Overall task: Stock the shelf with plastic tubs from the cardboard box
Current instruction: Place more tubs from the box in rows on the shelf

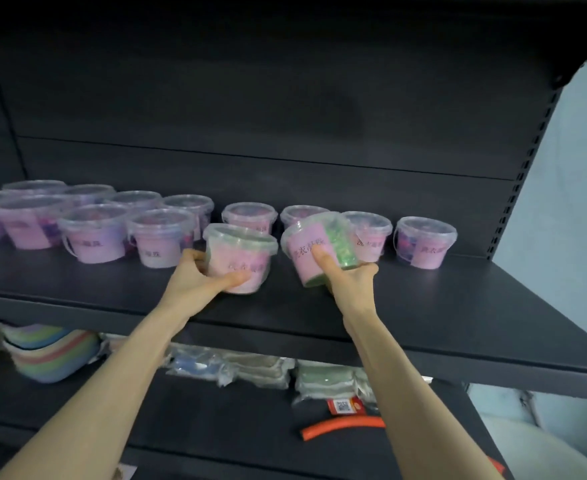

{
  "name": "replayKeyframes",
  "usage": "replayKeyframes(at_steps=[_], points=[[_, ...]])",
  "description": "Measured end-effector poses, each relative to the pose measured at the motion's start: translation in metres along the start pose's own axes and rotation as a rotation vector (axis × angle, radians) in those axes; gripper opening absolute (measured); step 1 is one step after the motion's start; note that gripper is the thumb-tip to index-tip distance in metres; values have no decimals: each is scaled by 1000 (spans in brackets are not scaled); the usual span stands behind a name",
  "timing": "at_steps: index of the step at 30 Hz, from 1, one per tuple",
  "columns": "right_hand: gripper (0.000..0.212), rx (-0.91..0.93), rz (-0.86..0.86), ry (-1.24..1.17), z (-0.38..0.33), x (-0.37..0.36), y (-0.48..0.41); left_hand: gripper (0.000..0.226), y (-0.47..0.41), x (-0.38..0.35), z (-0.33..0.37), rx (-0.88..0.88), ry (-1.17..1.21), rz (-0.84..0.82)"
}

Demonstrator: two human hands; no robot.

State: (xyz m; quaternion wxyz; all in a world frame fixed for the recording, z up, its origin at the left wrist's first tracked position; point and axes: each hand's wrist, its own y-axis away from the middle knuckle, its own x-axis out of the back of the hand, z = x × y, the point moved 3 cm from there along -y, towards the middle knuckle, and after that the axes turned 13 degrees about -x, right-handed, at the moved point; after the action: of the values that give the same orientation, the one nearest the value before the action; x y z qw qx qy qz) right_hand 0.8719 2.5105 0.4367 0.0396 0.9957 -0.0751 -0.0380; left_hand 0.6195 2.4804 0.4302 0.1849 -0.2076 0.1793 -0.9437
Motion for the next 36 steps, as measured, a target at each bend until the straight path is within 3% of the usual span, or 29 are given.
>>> replayKeyframes(at_steps=[5,8,11,14,19,22,25,30,36], points=[[51,76,75,90,3,0,3,59,-10,4,-6,-132,-73,-127],[45,103,96,188,4,0,7,82,-8,8,-8,-143,-22,-96],[69,121,91,352,6,-5,11,102,-2,11,-6,-197,38,-26],[77,114,86,624,7,-15,15,101,5,13,0,-316,-56,21],[118,321,224,641,1,-23,24,82,12,12,11,-545,-251,69],[91,523,295,719,-4,-30,28,64,7,8,15,-647,-396,50],[67,532,335,761,-10,-35,22,56,-5,9,16,-647,-449,22],[58,503,261,817,-8,-36,7,53,-17,7,10,-625,-433,-5],[57,542,327,920,-8,-38,11,53,-16,6,9,-690,-571,19]])
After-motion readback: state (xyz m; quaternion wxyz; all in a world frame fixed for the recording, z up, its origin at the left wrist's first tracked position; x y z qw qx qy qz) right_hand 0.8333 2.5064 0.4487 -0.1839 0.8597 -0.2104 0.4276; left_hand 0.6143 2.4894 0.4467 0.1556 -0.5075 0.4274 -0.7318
